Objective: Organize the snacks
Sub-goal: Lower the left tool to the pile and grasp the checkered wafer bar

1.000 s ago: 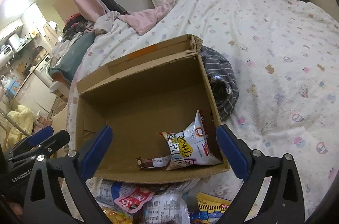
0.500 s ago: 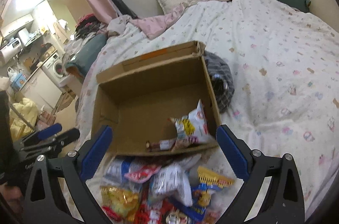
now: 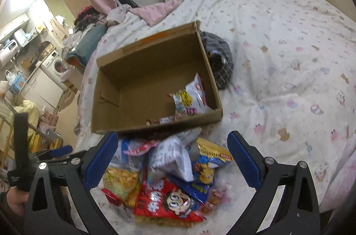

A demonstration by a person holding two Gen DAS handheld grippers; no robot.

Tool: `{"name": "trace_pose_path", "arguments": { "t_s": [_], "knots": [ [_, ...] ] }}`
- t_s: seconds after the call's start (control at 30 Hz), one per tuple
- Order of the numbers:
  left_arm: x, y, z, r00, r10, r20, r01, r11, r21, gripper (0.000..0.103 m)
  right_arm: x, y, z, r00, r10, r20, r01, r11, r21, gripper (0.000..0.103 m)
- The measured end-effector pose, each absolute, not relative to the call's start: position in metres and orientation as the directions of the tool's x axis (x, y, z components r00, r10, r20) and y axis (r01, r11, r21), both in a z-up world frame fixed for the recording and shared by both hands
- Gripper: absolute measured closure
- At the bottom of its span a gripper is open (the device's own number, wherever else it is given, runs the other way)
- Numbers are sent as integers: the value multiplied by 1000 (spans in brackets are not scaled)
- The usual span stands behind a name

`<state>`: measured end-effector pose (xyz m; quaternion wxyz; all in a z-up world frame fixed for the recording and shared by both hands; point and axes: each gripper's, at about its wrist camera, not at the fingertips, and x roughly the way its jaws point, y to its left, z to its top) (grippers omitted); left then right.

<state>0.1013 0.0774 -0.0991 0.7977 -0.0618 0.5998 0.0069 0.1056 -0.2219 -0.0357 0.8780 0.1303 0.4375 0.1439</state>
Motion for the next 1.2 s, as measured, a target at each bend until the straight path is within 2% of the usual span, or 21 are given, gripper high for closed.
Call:
{"name": "trace_pose_path", "arguments": {
  "t_s": [0.07,0.2,0.37,0.6,0.87,1.2],
  "knots": [
    [97,85,-116,219,-97,-971,-127,984,-127,31,102,-226,-40,567,359,-741,-135,928,346,2],
    [88,92,-143,134,-187,-973,-213,954,-212,47,99,-238,-49,537,364,-761,-111,925,364,2],
    [87,79,-150,120,-203,-972,-219,949,-226,48,98,-253,-55,521,381,-764,-67,910,408,2],
    [85,71,-170,40,-200,-979,-234,951,-204,79,100,-266,-53,529,372,-763,-30,906,422,2],
    [90,70,-142,122,-146,-982,-182,969,-167,80,111,-278,-76,437,403,-804,66,877,475,2],
    [96,74,-121,175,-153,-973,-185,965,-185,80,124,-202,-87,300,452,-840,-105,891,442,2]
  ]
}}
